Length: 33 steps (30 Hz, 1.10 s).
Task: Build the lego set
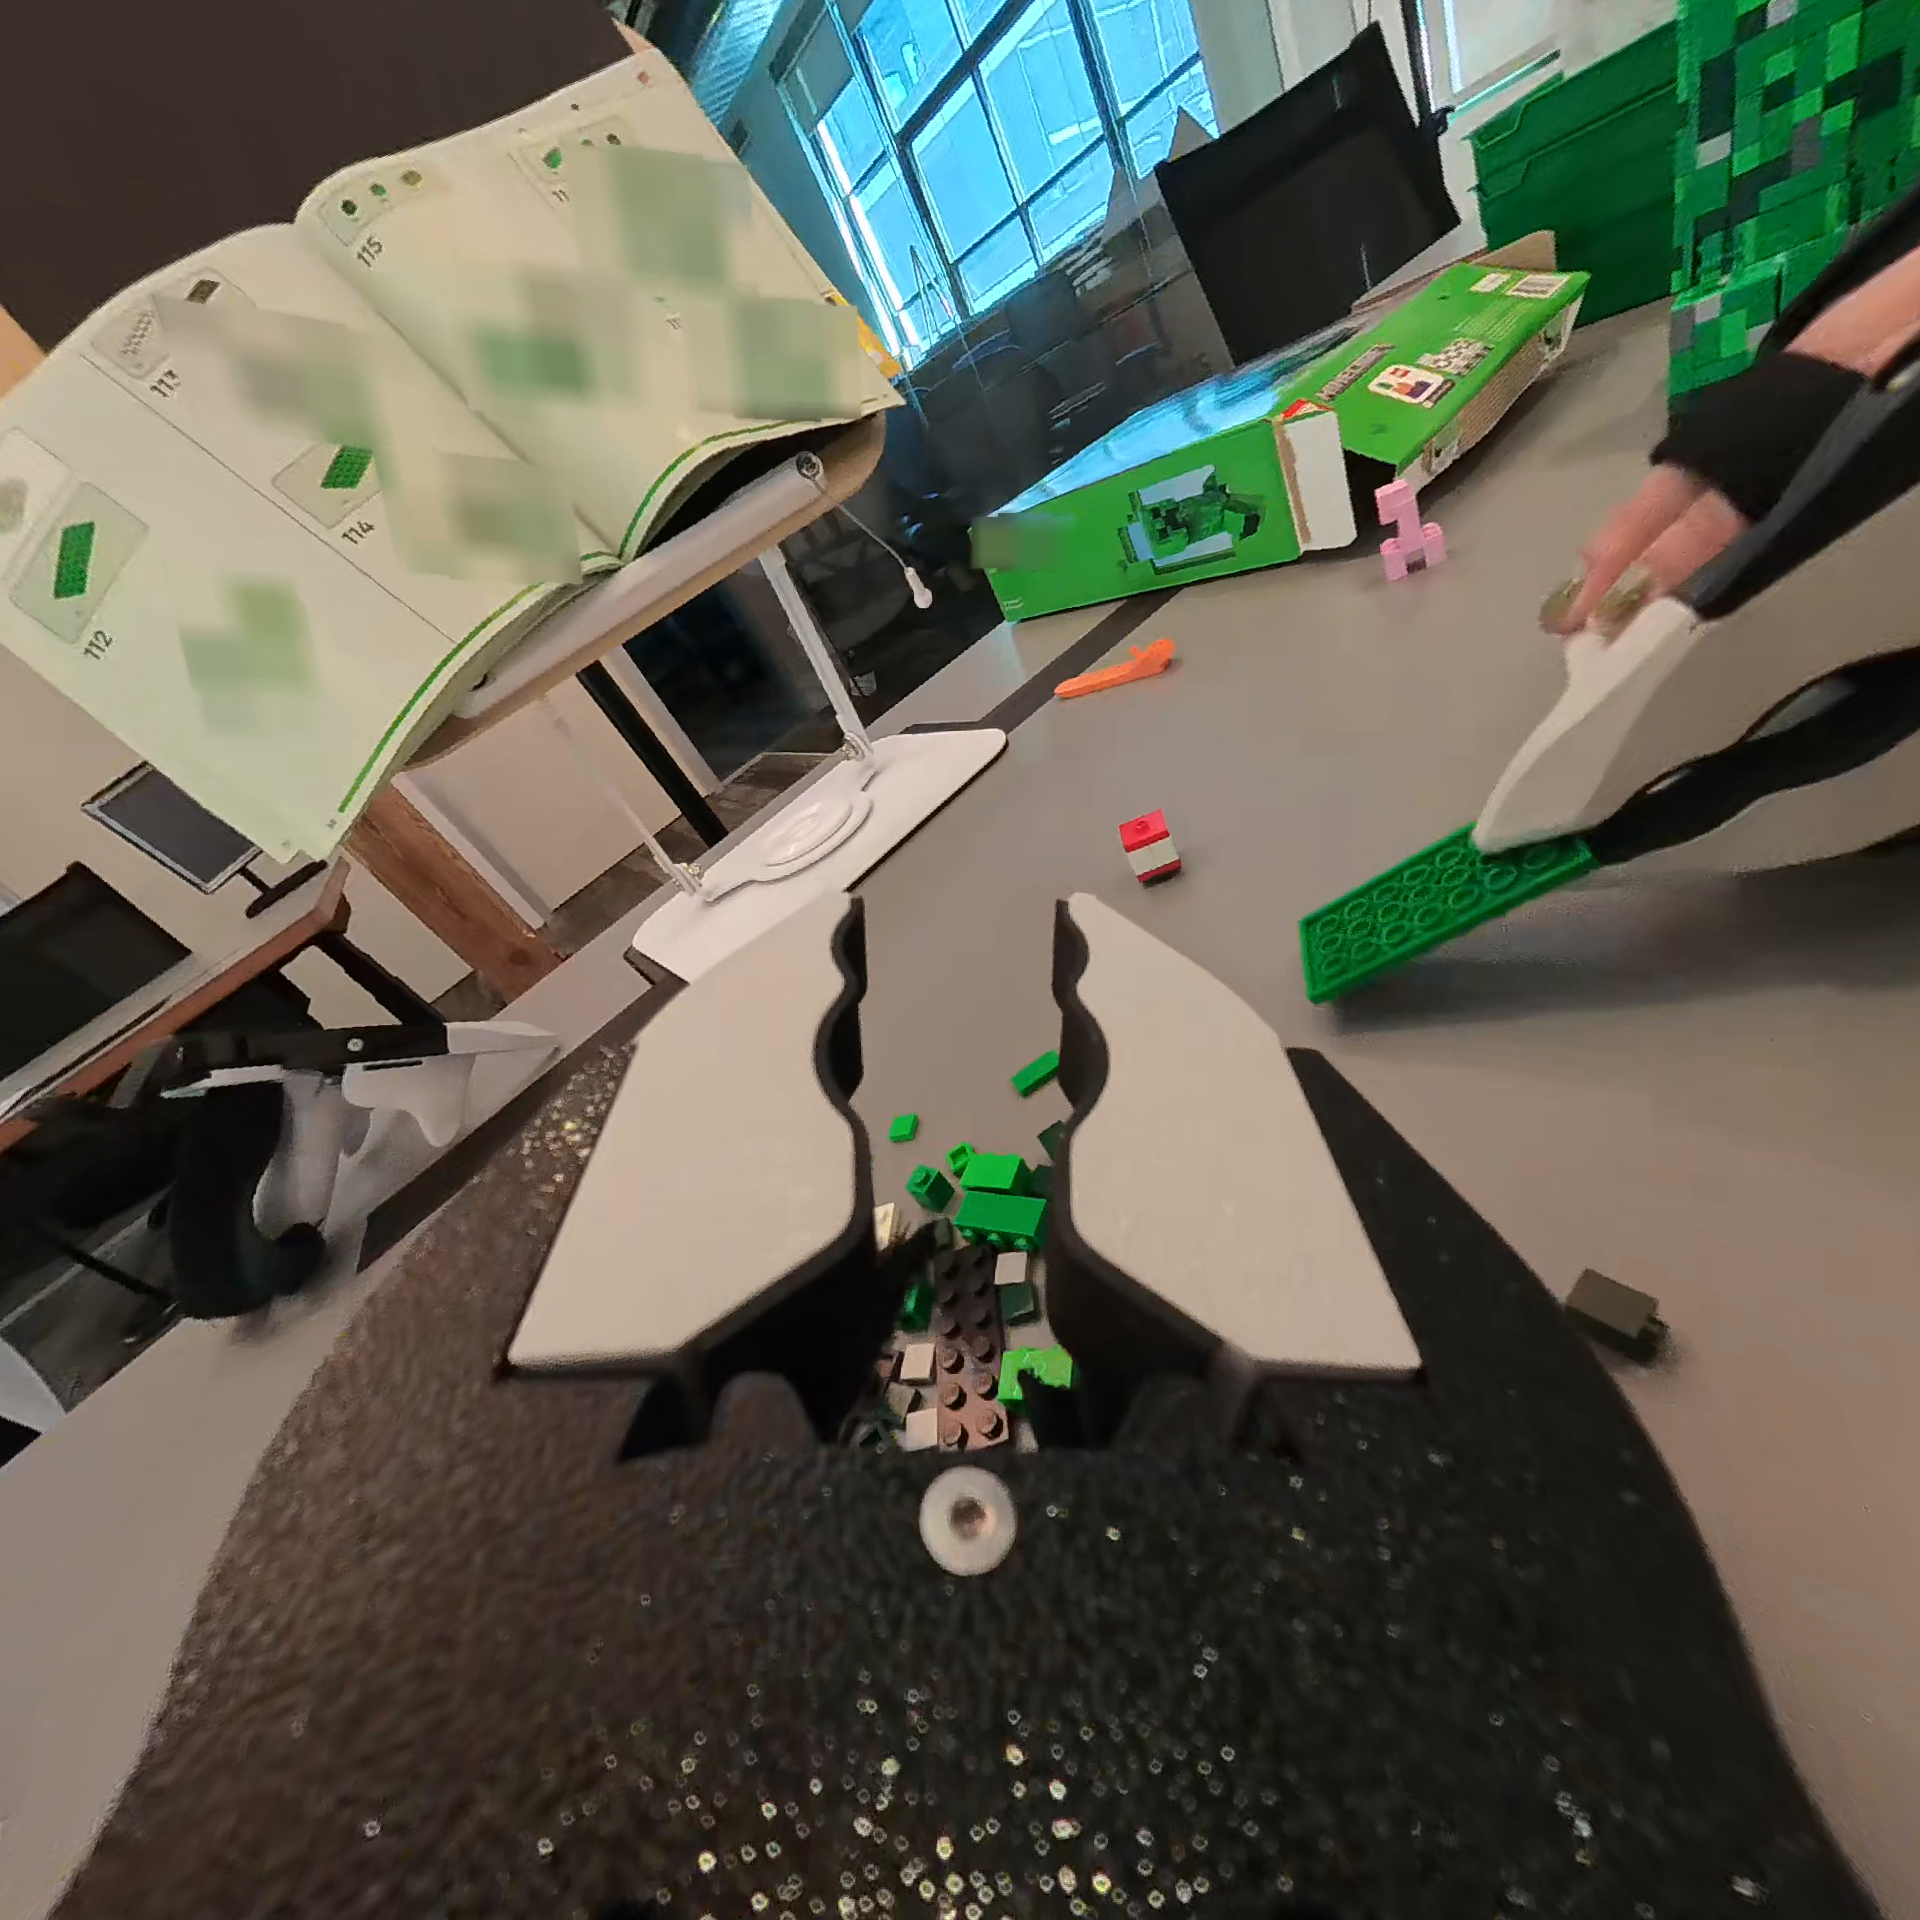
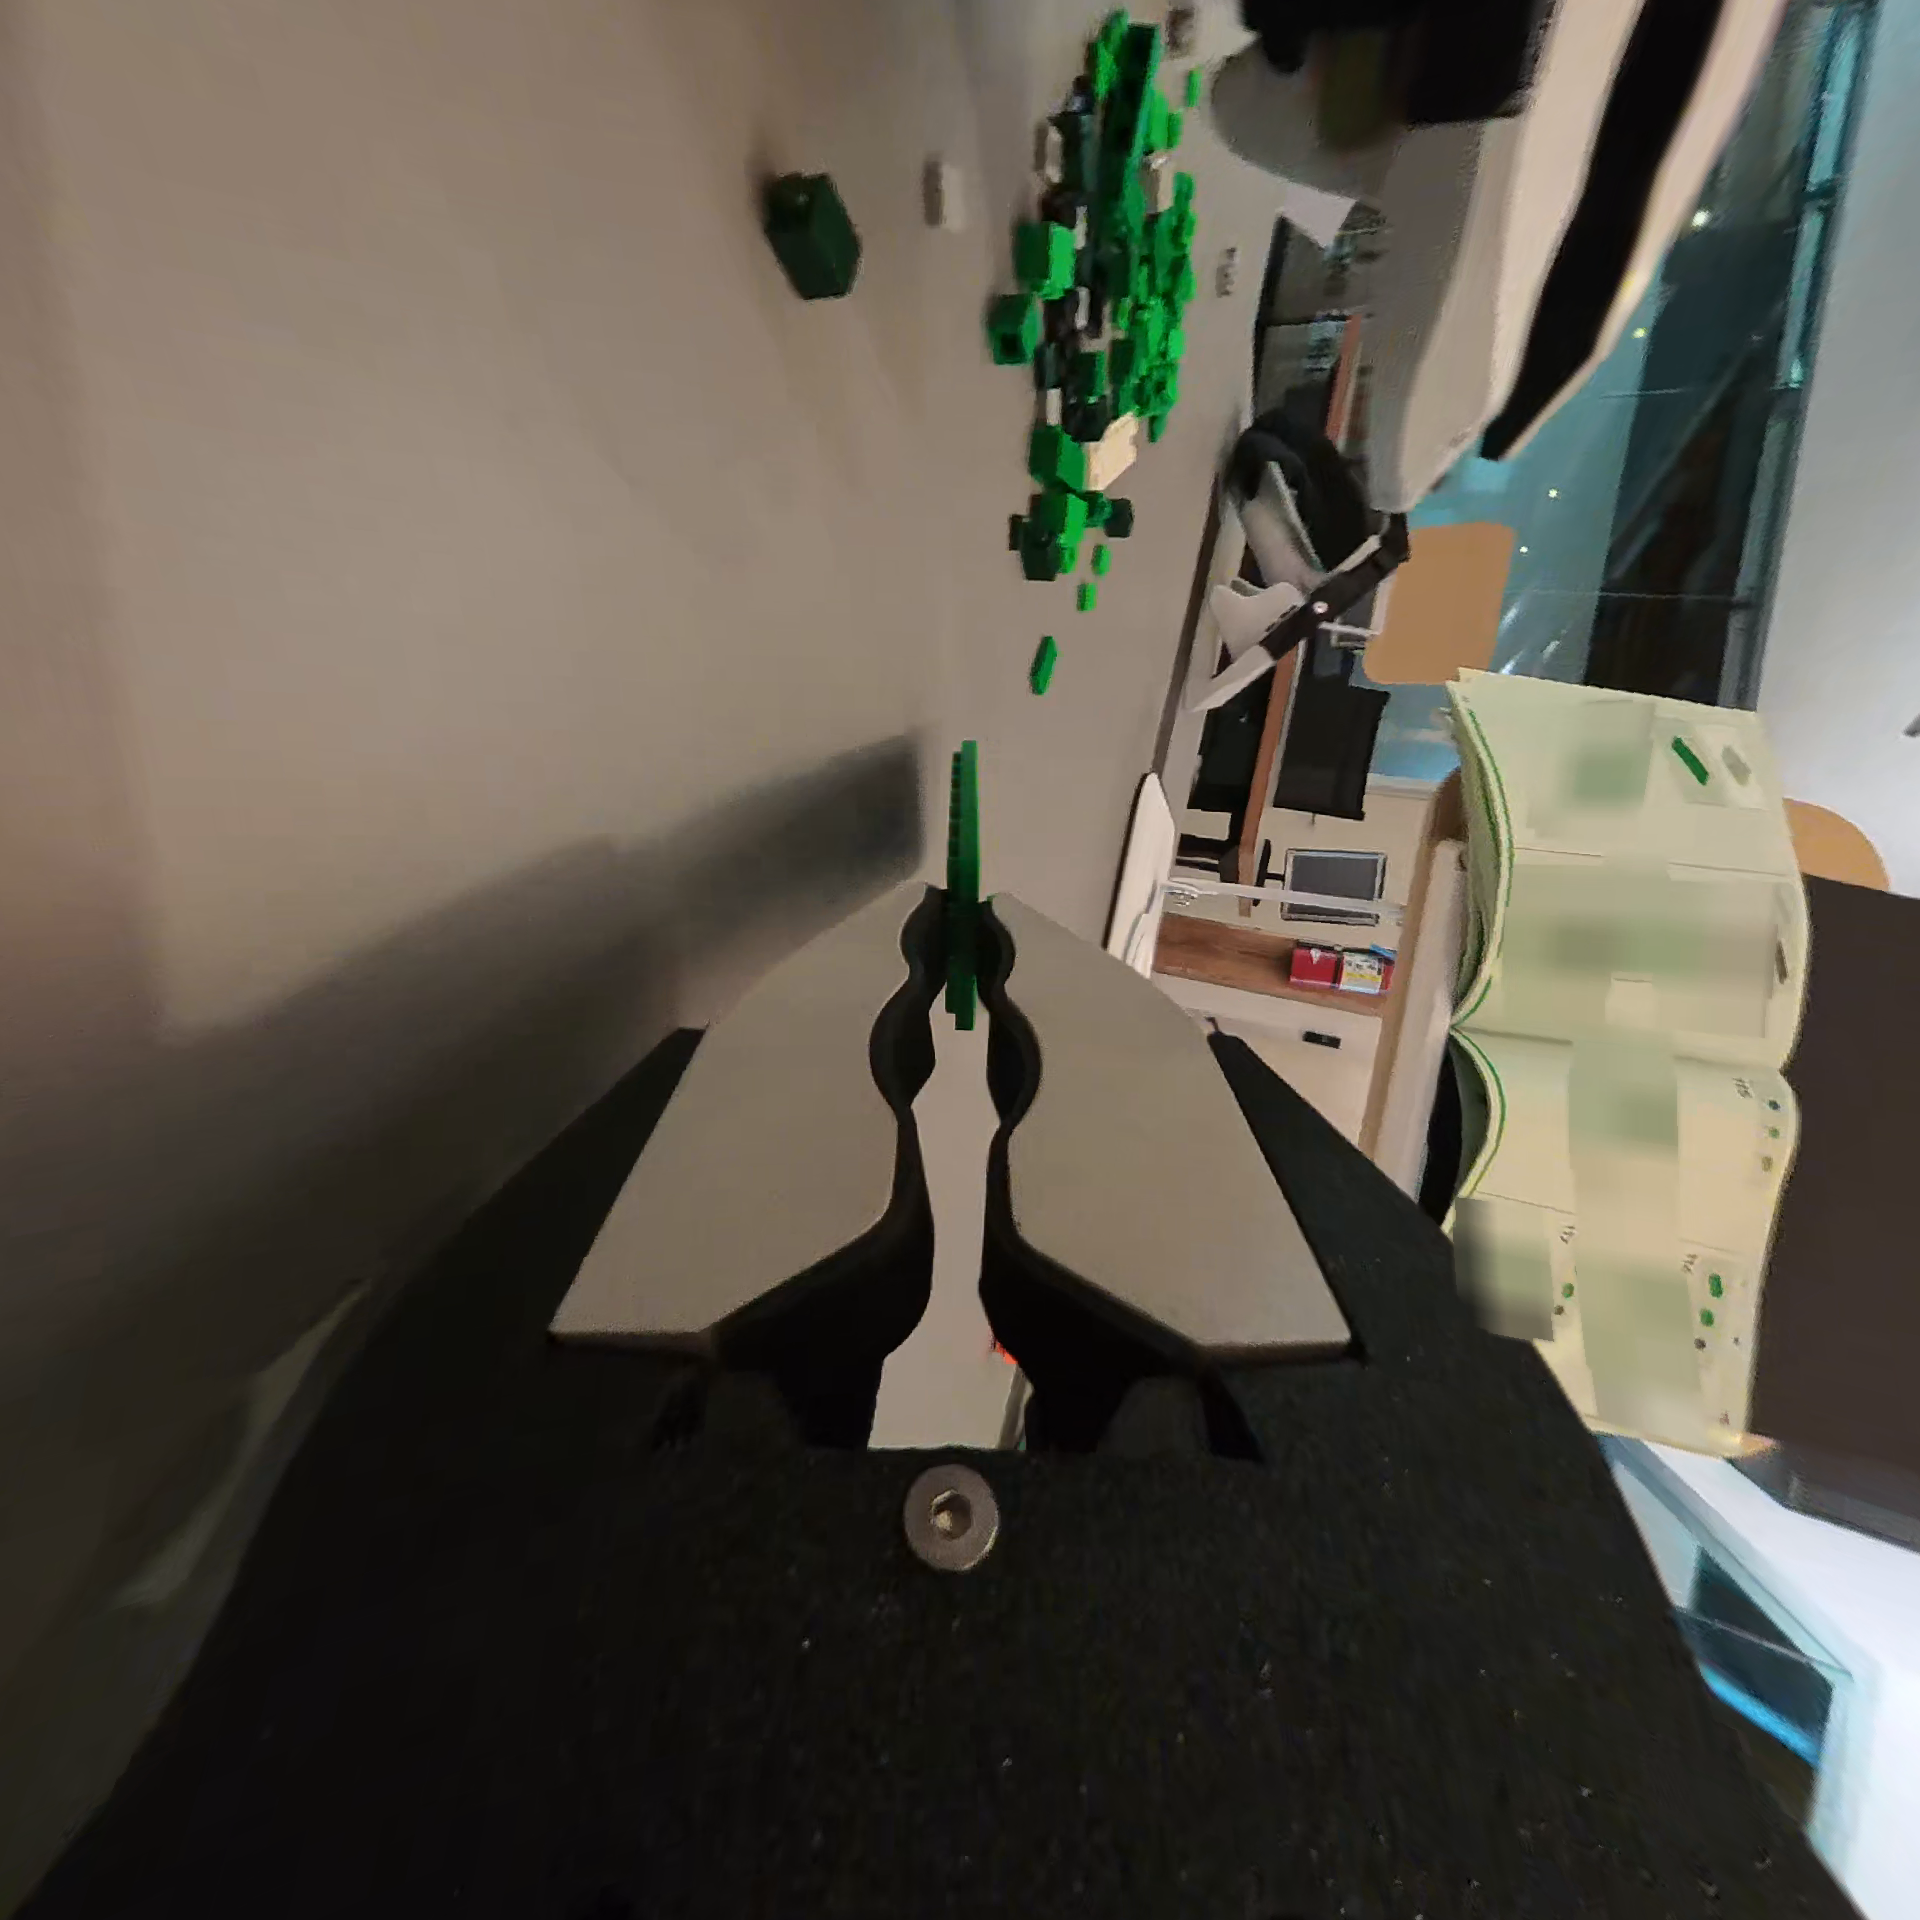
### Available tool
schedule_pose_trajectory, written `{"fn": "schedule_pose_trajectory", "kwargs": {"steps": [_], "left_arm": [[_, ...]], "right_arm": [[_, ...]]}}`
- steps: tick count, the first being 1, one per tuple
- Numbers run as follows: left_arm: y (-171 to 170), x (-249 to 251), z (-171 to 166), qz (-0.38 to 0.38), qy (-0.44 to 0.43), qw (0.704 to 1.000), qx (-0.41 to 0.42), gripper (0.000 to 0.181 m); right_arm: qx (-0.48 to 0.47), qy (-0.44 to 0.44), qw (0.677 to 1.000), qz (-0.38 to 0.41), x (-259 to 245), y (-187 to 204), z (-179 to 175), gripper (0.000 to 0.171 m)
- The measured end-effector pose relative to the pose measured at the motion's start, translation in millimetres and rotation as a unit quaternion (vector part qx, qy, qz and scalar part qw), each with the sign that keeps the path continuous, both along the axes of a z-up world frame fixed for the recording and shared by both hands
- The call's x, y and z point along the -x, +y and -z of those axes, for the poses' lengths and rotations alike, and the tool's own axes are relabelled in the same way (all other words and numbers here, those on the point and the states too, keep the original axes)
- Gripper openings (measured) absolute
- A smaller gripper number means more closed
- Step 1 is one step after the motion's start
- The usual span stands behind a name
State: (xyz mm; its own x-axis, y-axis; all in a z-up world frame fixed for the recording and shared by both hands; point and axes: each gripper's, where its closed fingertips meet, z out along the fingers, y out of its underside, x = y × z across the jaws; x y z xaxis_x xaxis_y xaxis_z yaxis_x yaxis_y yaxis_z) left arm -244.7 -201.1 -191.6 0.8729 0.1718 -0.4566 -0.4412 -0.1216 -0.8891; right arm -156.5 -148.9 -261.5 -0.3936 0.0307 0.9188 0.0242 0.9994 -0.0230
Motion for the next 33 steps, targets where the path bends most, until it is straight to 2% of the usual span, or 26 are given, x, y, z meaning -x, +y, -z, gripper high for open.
{"fn": "schedule_pose_trajectory", "kwargs": {"steps": [4,33], "left_arm": [[1.1,-1.5,2.6,0.004,0.002,1.000,0.007,0.033],[1.9,-3.5,5.7,0.010,0.000,1.000,0.017,0.031]], "right_arm": [[-0.022,-0.014,1.000,0.006,-0.5,1.0,6.2,0.004],[0.019,-0.045,0.998,0.026,-0.8,7.6,16.0,0.008]]}}
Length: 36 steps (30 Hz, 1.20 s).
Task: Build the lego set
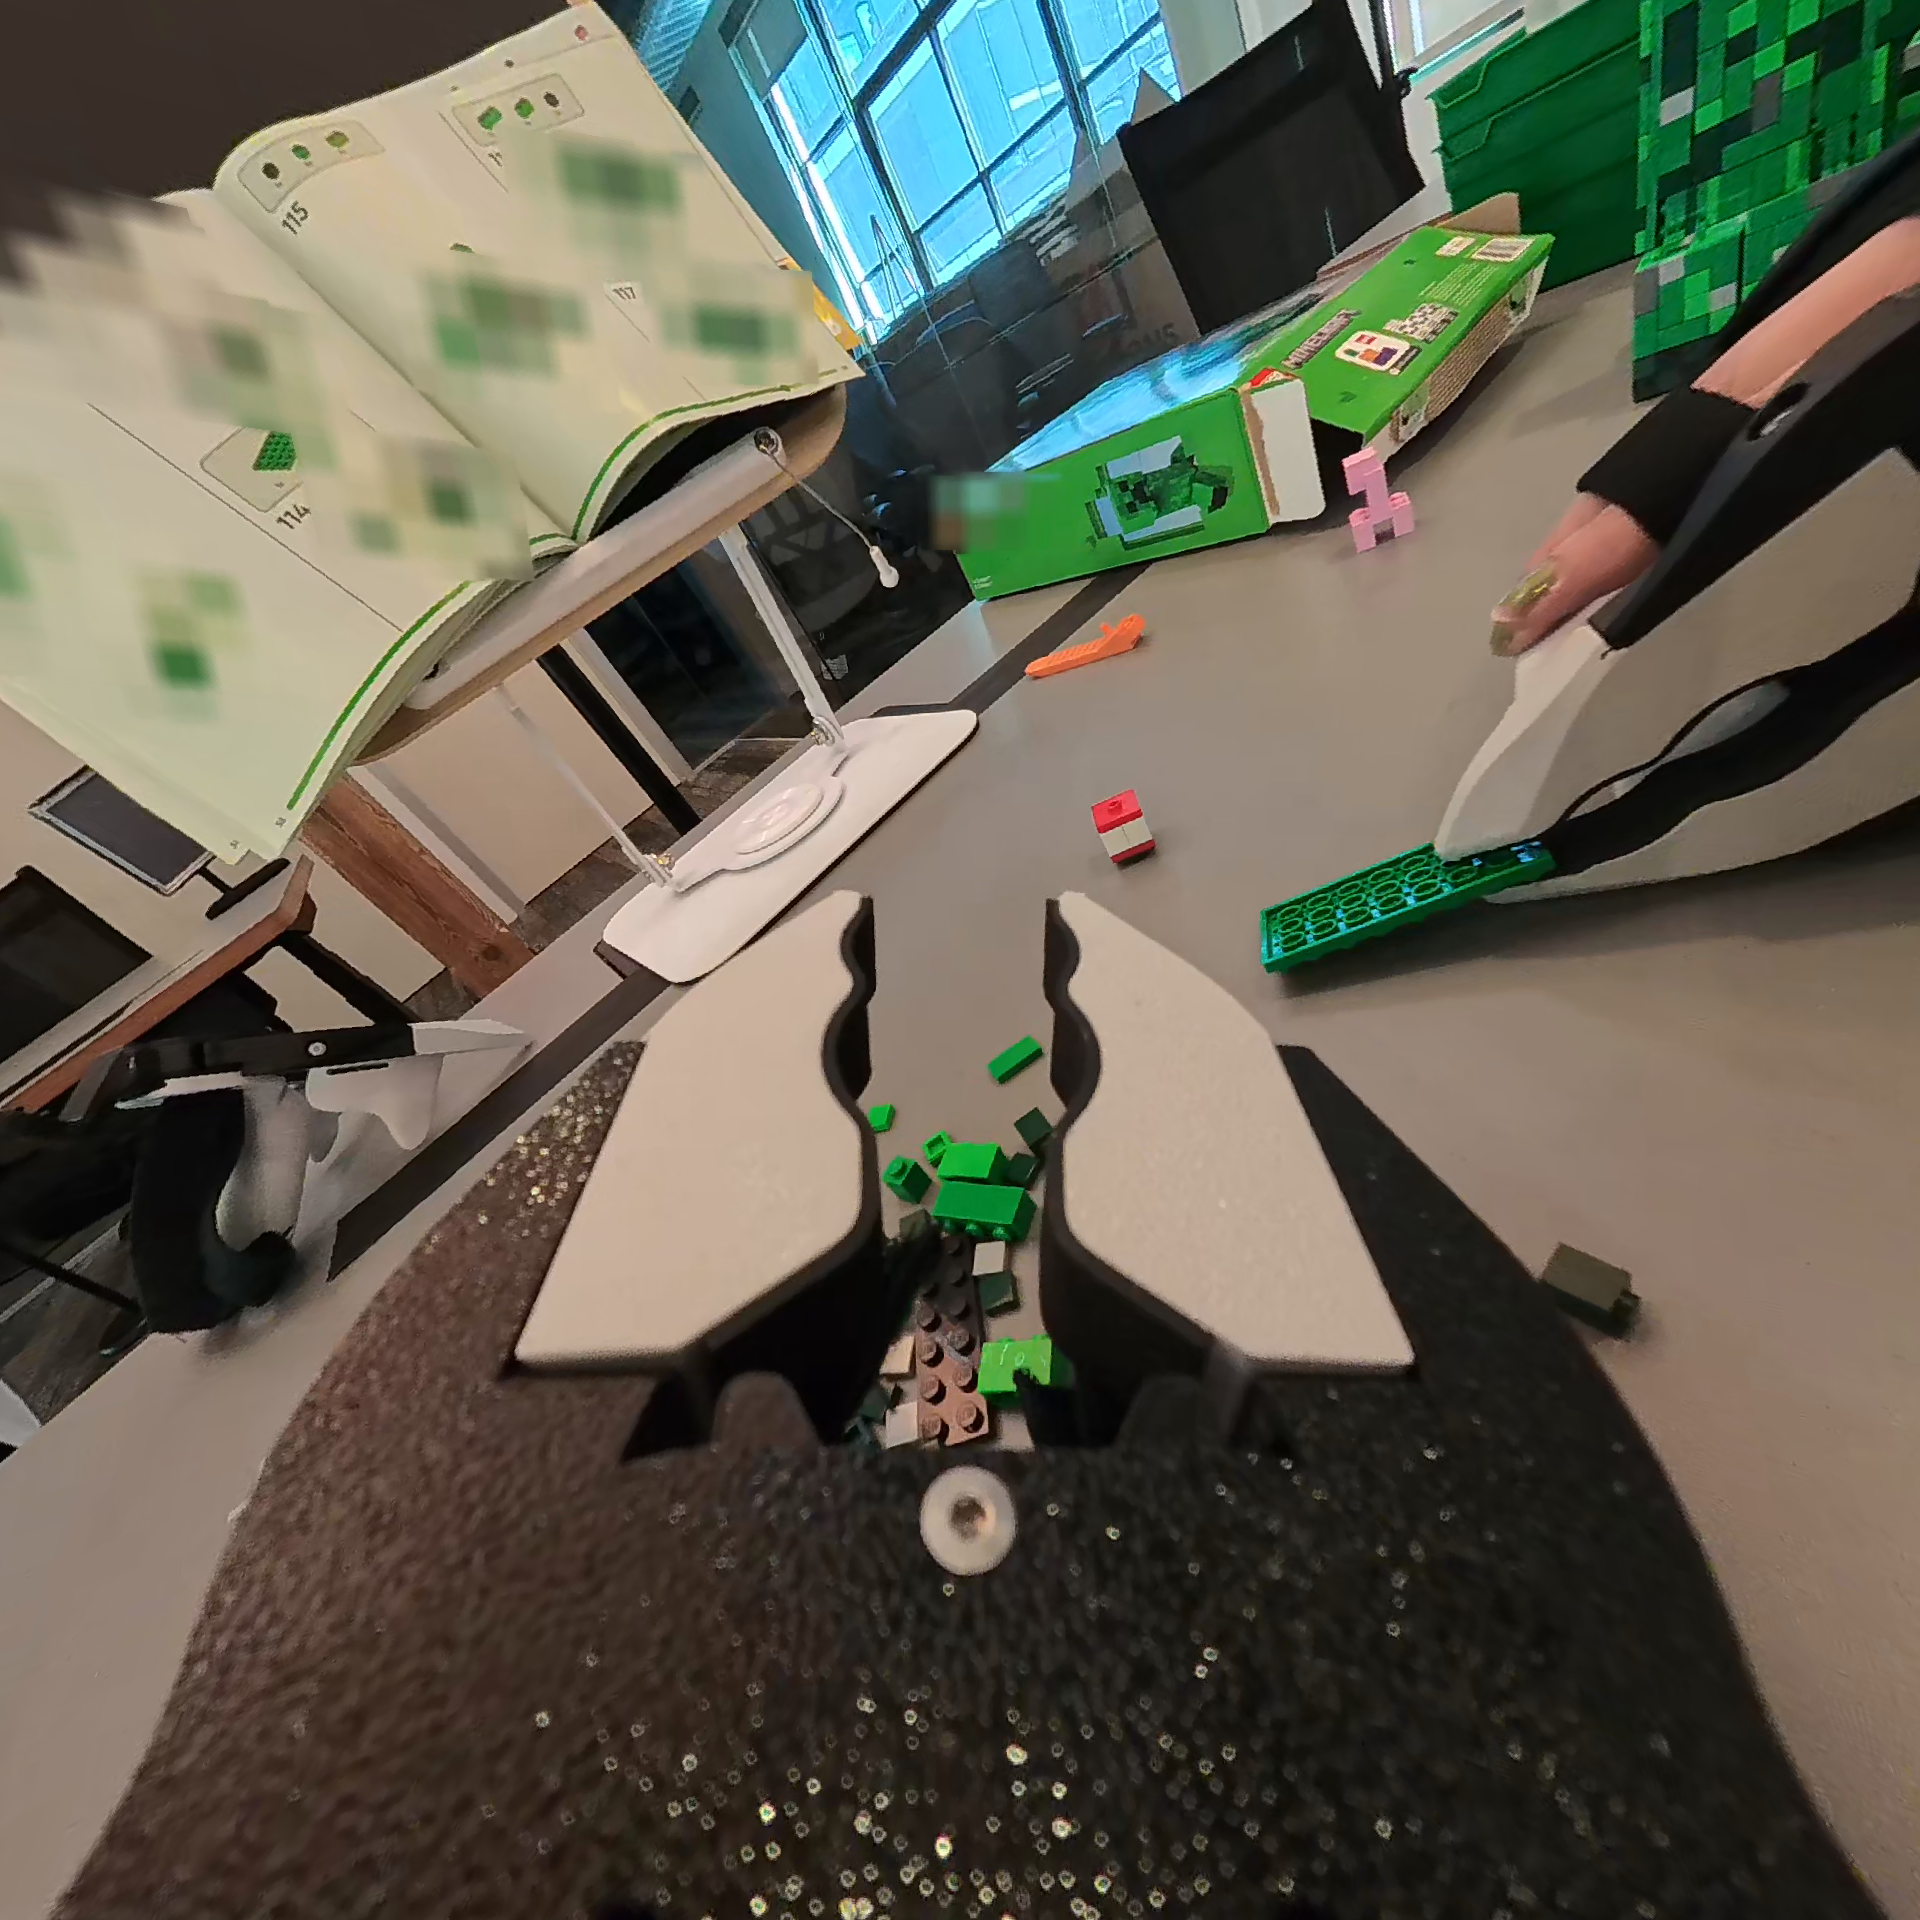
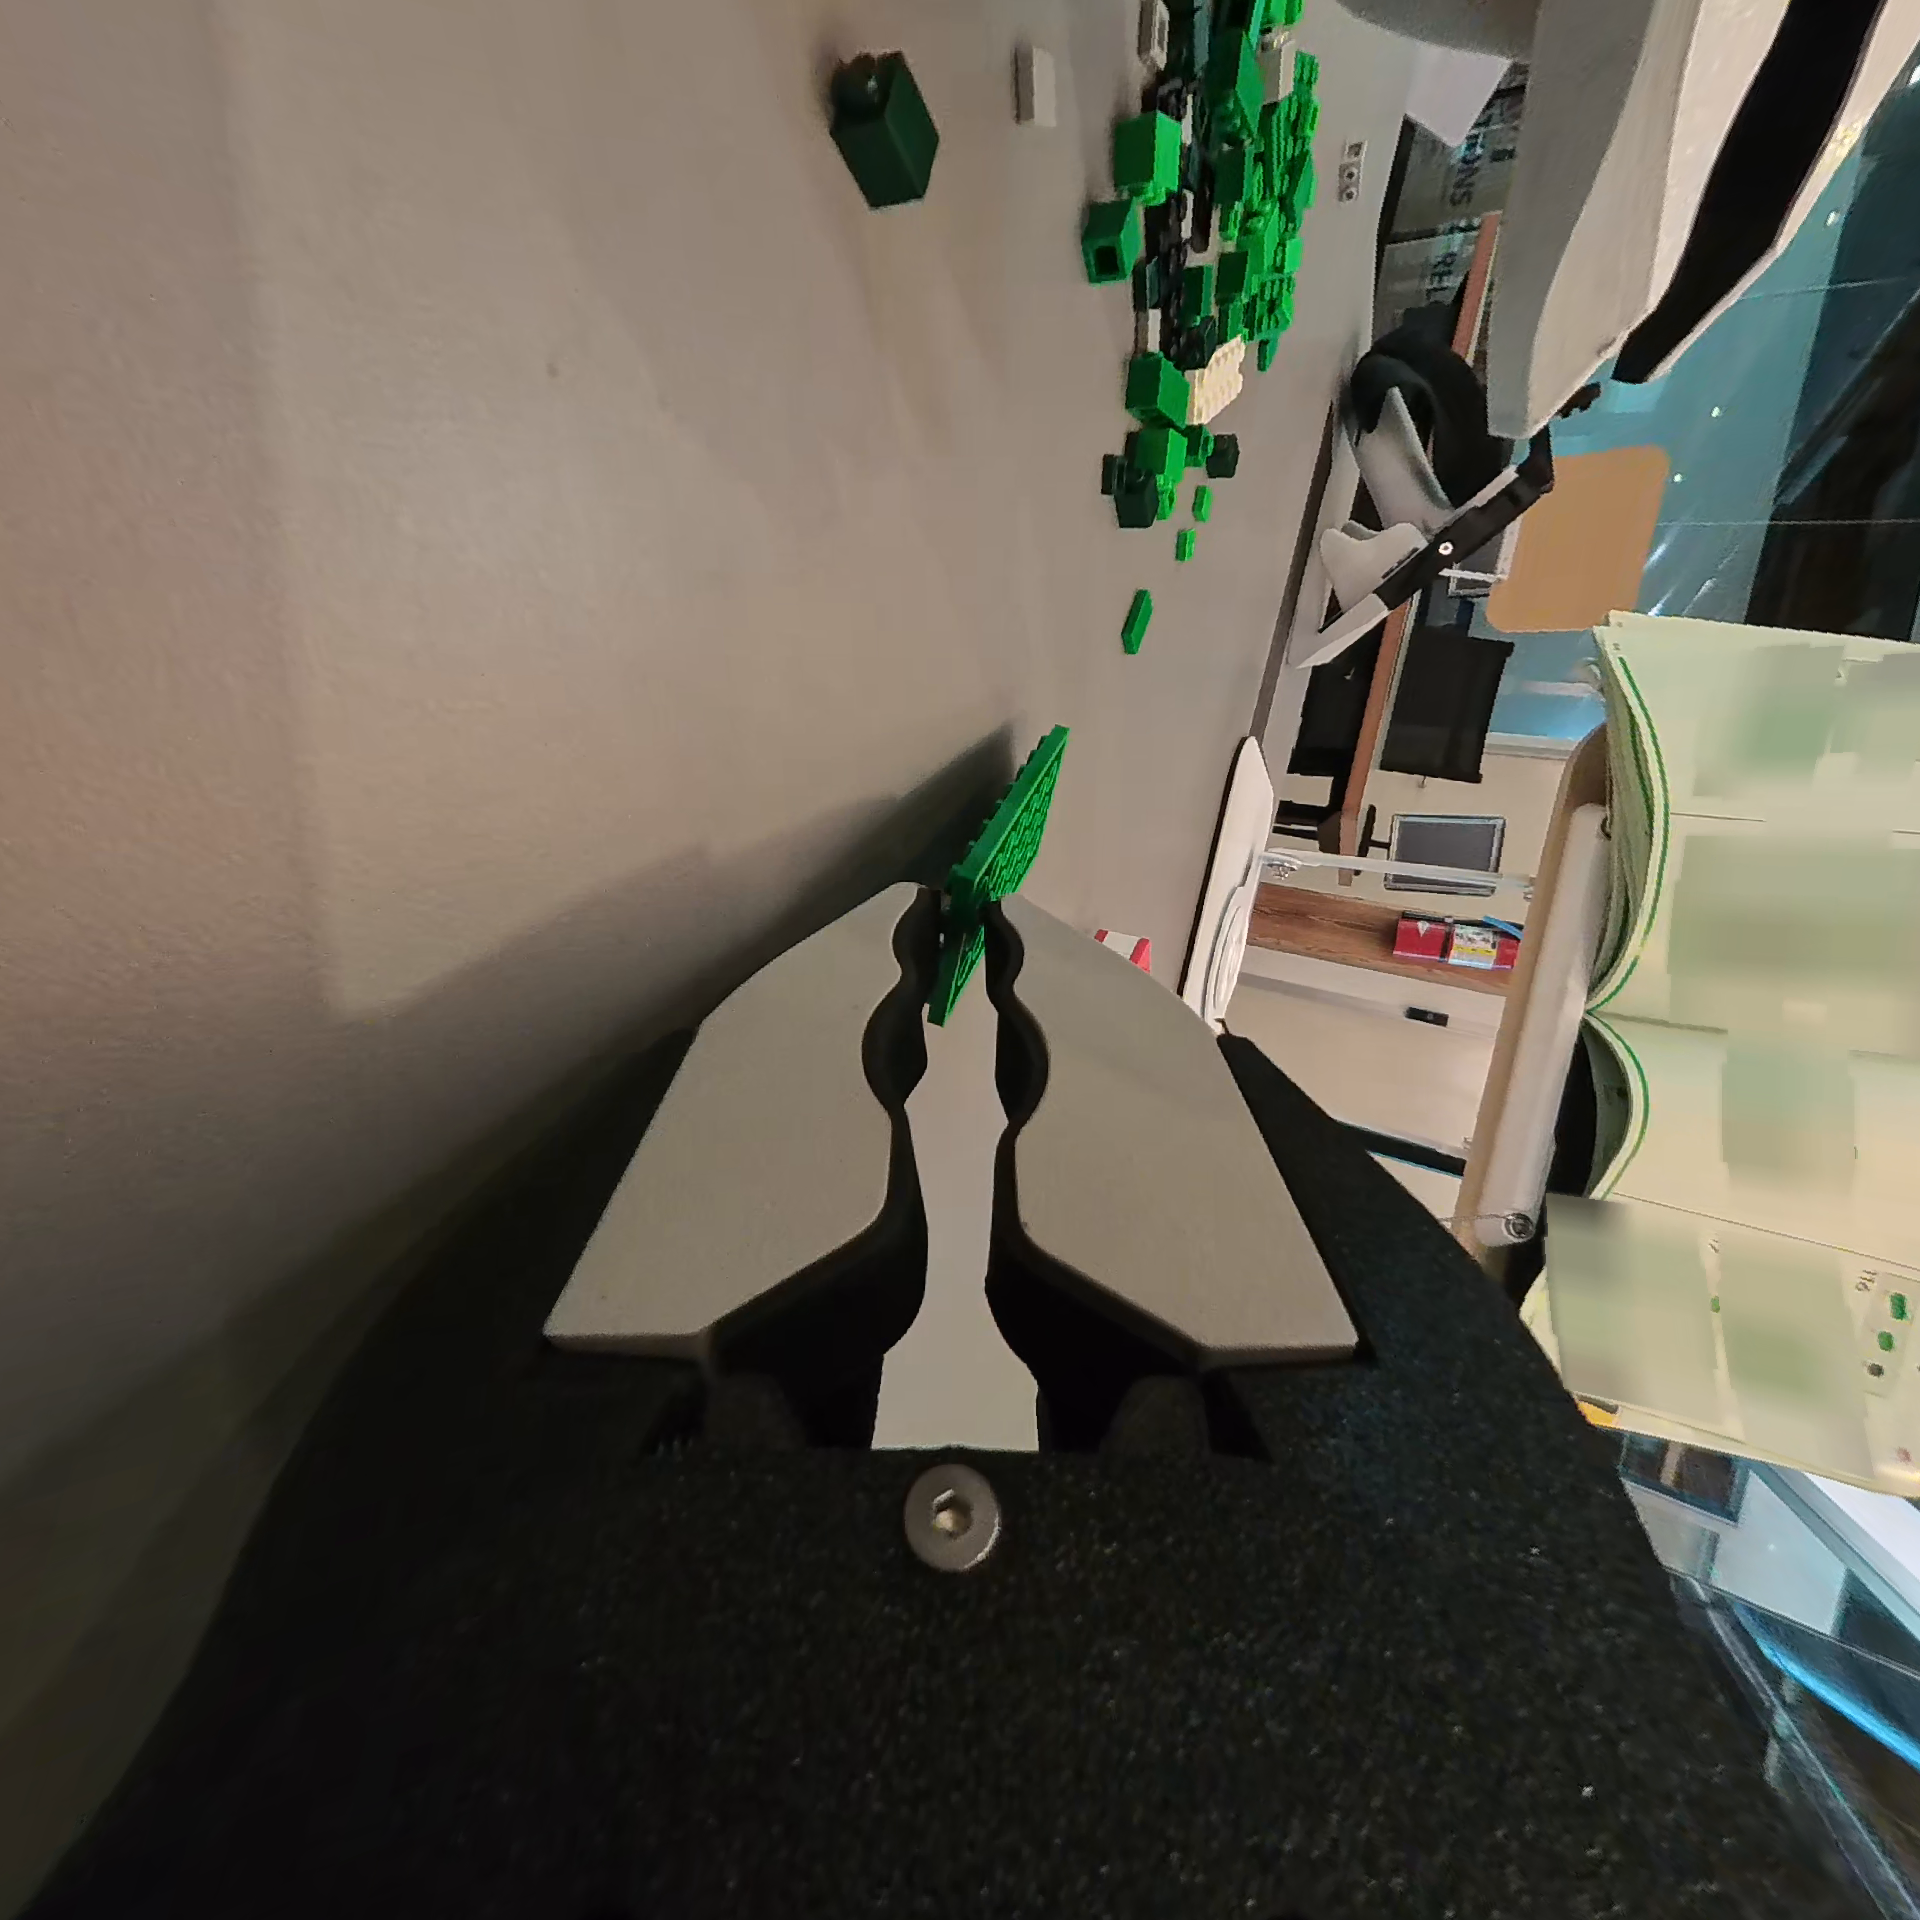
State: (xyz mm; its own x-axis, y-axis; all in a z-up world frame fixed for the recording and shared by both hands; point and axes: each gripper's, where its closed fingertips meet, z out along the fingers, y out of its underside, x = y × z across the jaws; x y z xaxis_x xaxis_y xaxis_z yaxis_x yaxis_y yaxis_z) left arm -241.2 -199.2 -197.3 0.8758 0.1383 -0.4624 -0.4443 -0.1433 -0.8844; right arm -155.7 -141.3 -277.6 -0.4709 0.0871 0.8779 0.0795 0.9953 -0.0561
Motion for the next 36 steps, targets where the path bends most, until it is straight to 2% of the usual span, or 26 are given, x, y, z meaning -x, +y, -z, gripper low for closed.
{"fn": "schedule_pose_trajectory", "kwargs": {"steps": [18,36], "left_arm": [[-0.3,1.0,0.7,0.002,-0.015,1.000,-0.001,0.030],[0.5,-0.7,1.3,0.006,-0.011,1.000,0.001,0.030]], "right_arm": [[0.007,0.000,1.000,-0.002,-0.2,0.4,0.2,0.008],[0.072,-0.056,0.995,-0.029,-12.7,-10.2,2.4,0.011]]}}
